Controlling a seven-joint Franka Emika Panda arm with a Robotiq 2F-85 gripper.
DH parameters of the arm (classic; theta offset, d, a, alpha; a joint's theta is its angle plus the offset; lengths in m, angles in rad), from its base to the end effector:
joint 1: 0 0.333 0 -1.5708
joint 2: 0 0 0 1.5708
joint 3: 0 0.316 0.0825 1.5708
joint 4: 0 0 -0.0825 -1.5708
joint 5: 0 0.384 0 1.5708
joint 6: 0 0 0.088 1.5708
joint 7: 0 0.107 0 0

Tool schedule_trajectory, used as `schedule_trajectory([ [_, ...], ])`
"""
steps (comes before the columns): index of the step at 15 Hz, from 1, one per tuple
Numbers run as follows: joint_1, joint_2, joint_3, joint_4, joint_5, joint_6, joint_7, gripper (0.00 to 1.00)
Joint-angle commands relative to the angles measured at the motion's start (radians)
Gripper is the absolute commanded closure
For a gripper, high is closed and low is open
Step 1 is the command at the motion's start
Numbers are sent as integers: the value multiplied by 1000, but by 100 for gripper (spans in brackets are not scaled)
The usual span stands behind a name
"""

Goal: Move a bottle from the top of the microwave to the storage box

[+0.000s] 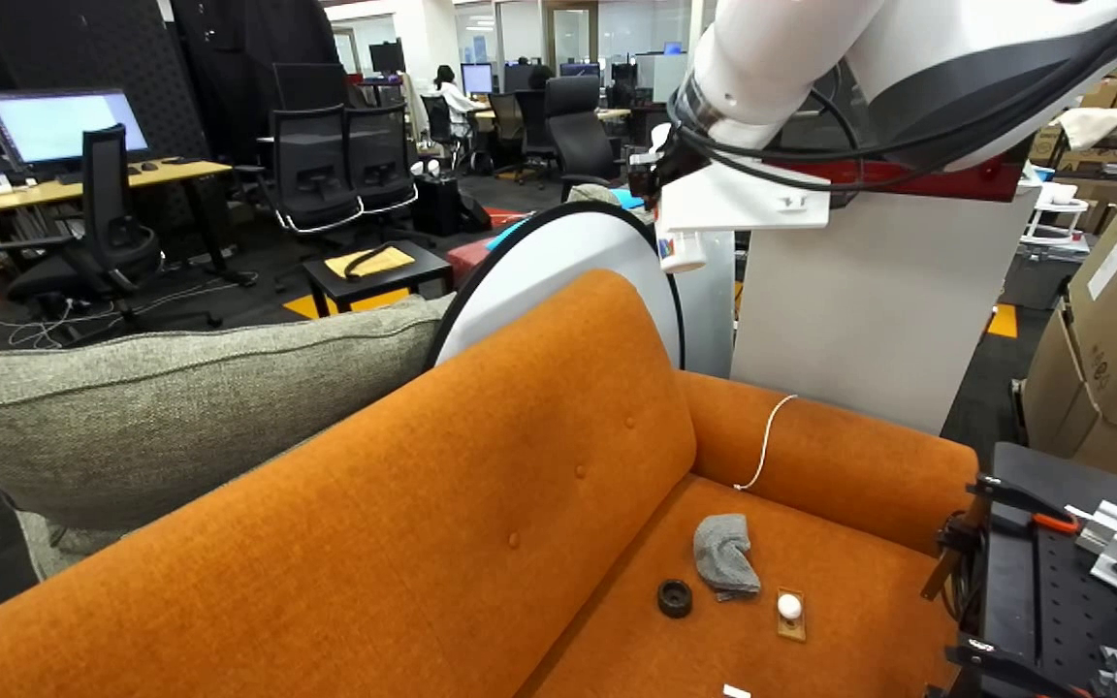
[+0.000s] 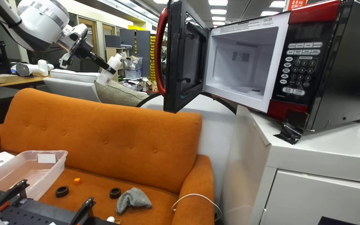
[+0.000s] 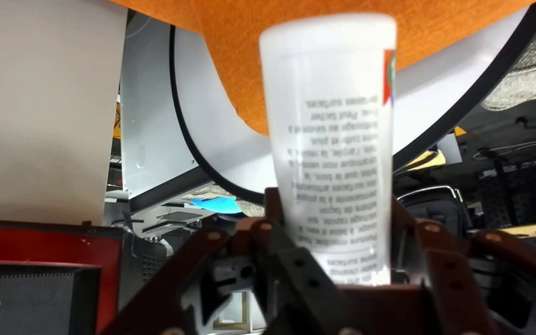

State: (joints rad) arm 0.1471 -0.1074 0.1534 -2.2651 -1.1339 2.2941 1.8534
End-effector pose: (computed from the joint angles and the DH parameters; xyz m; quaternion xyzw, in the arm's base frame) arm 0.5046 0.1367 0.4282 0.8275 -0.3537 0.4065 0.1574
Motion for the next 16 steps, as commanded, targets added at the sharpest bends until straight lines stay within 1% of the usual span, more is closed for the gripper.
schedule_trajectory([
  [1, 25, 34, 28, -3, 12, 40, 37, 74],
  [6, 79, 120, 72, -25, 39, 81, 103, 74],
  [9, 112, 168, 97, -42, 69, 116, 106, 74],
  [12, 136, 199, 109, -41, 77, 109, 109, 74],
  [13, 142, 204, 106, -46, 62, 99, 117, 74],
  [14, 145, 209, 107, -46, 62, 98, 117, 49],
  [16, 145, 215, 105, -46, 62, 98, 117, 49],
])
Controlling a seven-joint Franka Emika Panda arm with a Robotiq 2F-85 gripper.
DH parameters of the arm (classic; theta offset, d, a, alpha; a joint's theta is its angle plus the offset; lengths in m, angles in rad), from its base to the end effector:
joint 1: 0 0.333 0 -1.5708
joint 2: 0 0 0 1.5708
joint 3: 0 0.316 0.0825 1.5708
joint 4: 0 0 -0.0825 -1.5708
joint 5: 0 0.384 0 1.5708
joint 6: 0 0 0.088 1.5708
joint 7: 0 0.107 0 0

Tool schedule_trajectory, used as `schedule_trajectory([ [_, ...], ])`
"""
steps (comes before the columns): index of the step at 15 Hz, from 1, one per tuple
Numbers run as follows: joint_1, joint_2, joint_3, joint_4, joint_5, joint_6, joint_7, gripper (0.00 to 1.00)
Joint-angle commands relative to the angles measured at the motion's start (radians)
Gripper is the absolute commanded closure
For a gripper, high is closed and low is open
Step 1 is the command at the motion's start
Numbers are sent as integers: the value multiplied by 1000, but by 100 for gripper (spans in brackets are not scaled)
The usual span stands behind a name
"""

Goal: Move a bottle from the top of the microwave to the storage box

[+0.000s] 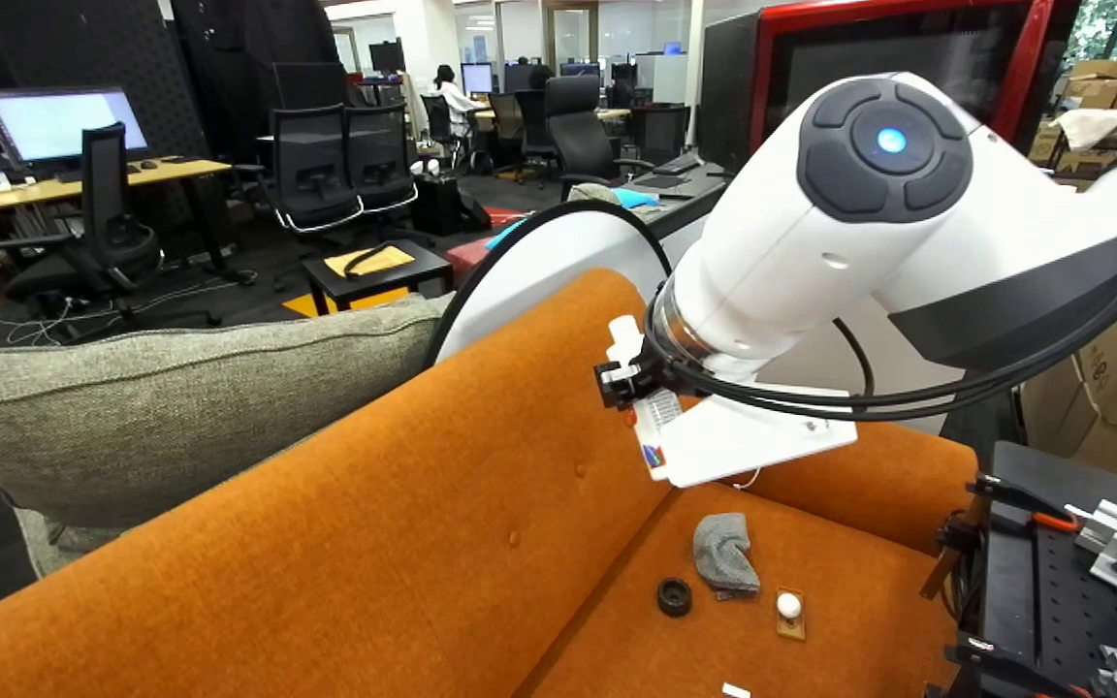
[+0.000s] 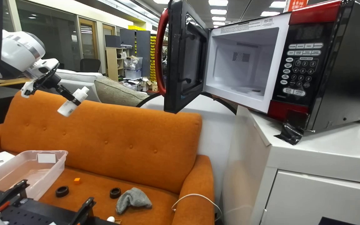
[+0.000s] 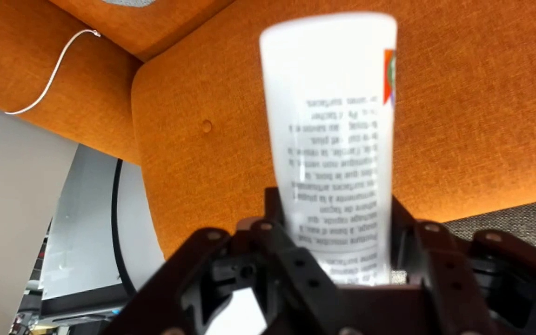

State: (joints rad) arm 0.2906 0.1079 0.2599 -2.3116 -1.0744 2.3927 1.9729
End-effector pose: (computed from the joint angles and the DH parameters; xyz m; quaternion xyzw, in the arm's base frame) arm 0.4472 0.2660 0.2999 0.9015 -0.2774 0.3149 0.1058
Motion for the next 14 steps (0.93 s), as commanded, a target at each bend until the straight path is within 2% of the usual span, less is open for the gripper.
schedule_trajectory([
  [1, 1, -1, -2, 1, 3, -1, -3, 49],
  [4, 1, -1, -2, 1, 3, -1, -3, 49],
  [5, 2, 4, -1, 1, 5, 7, -1, 74],
  [9, 38, 93, 21, 25, -21, 72, 37, 74],
  [14, 123, 243, 31, 100, -93, 183, 134, 74],
])
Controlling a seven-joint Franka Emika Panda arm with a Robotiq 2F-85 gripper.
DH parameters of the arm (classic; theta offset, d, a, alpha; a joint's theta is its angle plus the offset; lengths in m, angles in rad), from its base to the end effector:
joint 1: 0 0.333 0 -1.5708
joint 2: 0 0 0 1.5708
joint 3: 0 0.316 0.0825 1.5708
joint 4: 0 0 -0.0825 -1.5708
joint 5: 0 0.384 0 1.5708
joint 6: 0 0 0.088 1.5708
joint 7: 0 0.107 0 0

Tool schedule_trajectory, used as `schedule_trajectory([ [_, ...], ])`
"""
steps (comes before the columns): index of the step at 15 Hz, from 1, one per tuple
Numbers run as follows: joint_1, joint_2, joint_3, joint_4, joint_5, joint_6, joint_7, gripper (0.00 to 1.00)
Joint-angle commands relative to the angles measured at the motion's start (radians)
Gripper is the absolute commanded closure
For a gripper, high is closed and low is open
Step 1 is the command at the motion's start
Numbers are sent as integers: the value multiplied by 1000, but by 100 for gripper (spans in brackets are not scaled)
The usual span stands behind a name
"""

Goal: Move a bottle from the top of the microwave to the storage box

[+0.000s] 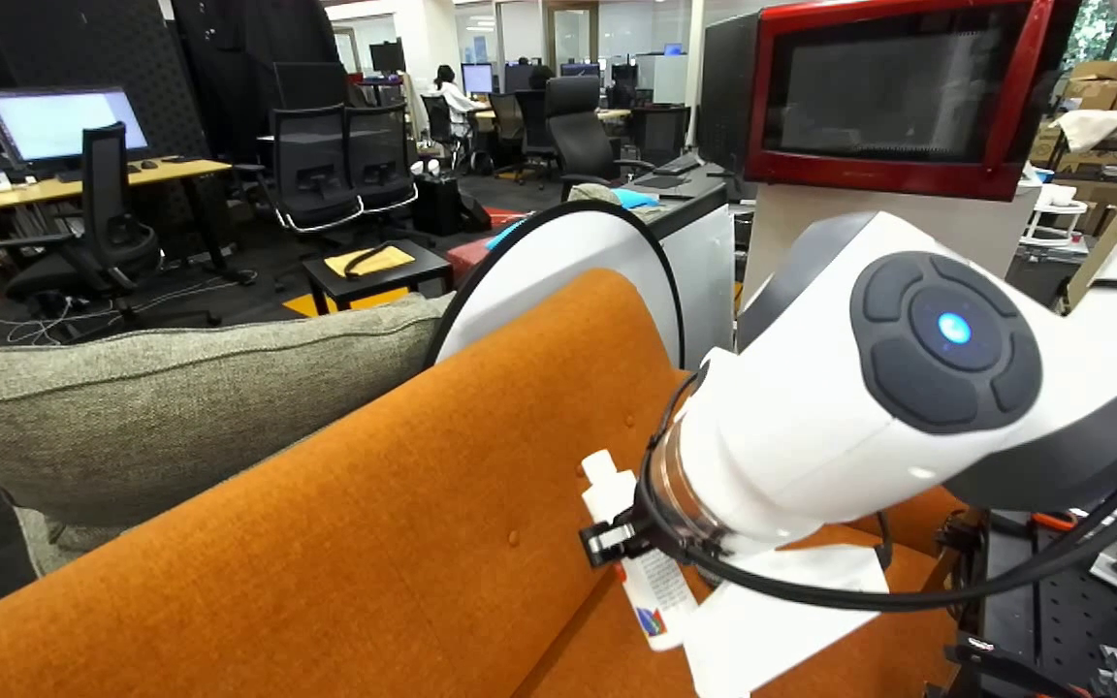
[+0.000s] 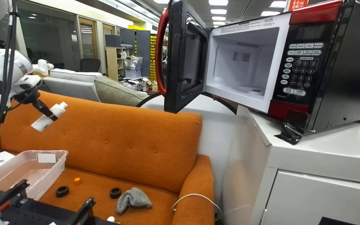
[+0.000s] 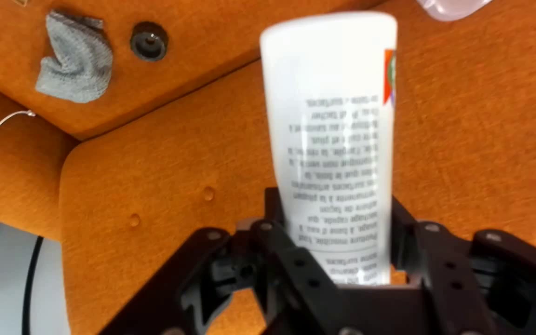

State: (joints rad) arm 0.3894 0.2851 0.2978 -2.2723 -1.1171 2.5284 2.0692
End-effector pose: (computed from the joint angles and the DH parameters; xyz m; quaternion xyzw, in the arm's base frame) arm 0.4024 0.3452 0.2329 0.9391 -0.2173 0.2629 0.0418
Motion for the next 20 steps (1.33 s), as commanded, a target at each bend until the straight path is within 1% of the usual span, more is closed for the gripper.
schedule_trajectory([
  [1, 40, 99, -9, 84, -65, 60, 50, 74],
  [6, 111, 269, -14, 214, -114, 115, 80, 74],
  [11, 174, 414, -16, 324, -106, 140, 60, 74],
  [13, 194, 464, -16, 354, -83, 125, 34, 74],
  [15, 197, 509, -14, 371, -48, 114, 5, 74],
  [18, 183, 567, -2, 379, 45, 106, -94, 74],
  [20, 186, 600, -2, 387, 106, 109, -167, 74],
])
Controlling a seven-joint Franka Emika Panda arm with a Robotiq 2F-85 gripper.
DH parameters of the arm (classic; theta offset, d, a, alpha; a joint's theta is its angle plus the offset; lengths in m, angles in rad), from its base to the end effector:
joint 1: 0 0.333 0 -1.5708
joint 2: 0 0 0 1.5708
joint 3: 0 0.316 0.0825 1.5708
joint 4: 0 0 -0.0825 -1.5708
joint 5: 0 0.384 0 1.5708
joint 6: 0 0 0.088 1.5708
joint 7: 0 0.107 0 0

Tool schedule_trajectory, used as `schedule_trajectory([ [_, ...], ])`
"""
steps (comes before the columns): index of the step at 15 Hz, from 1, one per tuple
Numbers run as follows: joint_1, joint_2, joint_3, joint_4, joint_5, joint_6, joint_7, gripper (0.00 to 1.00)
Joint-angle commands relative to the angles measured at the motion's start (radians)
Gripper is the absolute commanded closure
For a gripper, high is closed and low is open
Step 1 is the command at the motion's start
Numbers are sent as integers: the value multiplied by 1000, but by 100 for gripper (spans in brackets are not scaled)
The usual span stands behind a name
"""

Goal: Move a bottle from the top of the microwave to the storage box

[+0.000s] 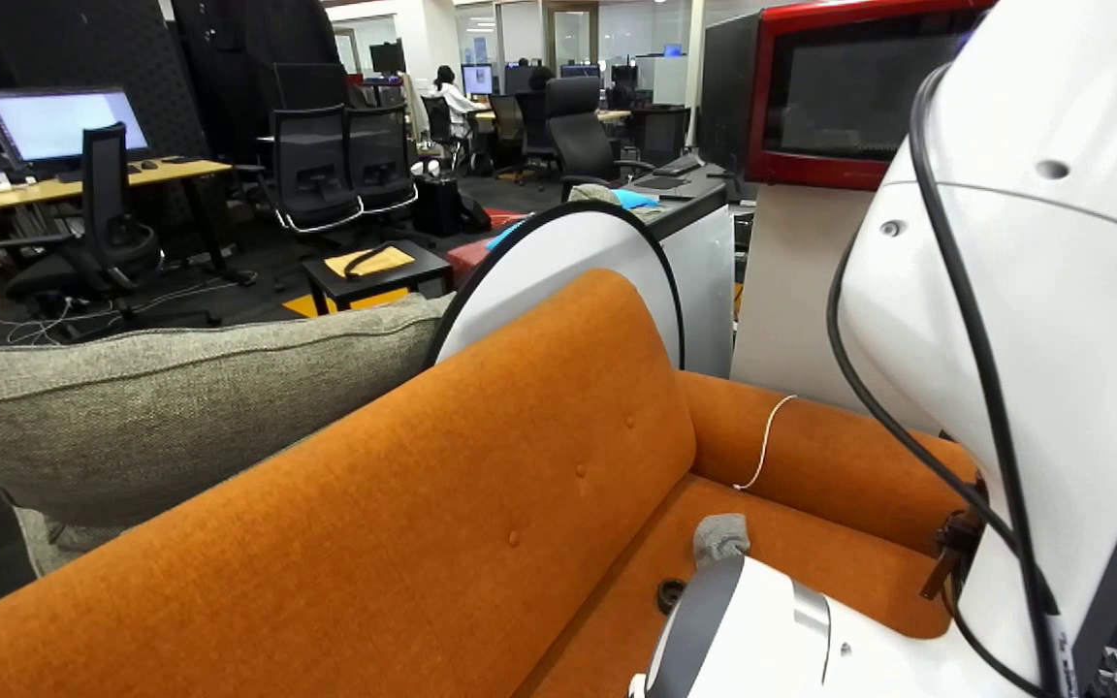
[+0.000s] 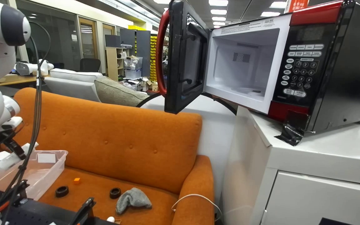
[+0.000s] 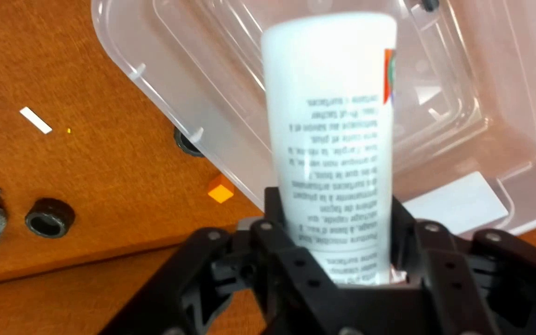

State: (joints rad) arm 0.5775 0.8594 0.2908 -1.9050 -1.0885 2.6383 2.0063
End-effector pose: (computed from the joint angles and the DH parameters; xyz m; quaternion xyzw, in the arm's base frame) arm 0.3557 0.4646 0.0521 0.9835 -0.1247 0.1299 0.0175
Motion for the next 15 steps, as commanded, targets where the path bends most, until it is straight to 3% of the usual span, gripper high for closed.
schedule_trajectory([
  [1, 7, 38, 0, 29, 102, -2, -137, 74],
  [10, 82, 74, -61, 95, 297, 1, -355, 74],
  [12, 106, 73, -87, 105, 332, -3, -387, 61],
  [13, 119, 72, -101, 109, 349, -4, -398, 27],
  [15, 146, 70, -129, 117, 376, -2, -416, 17],
])
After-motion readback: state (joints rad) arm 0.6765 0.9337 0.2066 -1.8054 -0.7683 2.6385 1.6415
